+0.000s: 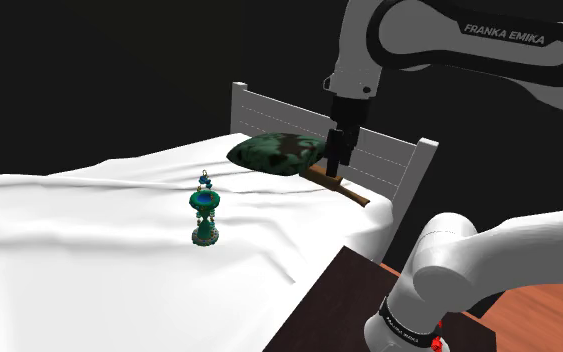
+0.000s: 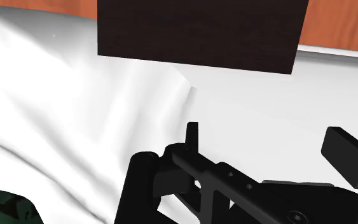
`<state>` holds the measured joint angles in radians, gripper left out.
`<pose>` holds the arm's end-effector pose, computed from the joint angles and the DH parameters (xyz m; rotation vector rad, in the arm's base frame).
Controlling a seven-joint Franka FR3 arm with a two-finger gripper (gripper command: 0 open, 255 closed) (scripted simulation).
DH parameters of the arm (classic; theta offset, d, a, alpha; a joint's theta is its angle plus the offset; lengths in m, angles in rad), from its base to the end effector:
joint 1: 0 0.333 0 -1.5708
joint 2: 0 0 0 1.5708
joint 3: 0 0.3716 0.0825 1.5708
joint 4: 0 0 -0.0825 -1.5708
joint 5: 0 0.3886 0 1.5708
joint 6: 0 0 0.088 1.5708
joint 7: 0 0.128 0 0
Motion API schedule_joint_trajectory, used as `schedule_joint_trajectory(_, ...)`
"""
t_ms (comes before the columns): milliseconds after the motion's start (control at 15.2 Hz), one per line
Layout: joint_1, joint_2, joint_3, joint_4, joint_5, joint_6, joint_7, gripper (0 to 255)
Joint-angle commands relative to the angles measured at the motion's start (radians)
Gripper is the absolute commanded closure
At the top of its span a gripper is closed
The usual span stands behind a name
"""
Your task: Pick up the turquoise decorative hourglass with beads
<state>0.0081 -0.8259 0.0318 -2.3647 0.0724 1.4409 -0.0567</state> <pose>0.2430 0.0236 0.6045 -3.0846 -0.1406 0.1507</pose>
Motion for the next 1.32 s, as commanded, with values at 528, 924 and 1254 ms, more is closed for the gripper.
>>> schedule_joint_trajectory(528,0.018,0.27,-0.019,0.055,-0.029,0.229,-0.108,0)
schedule_joint_trajectory(924,0.032,0.49,-0.026,0.155,-0.041,0.361,-0.18,0)
schedule_joint_trajectory(1254,0.041,0.676,-0.024,0.274,-0.047,0.44,-0.234,0)
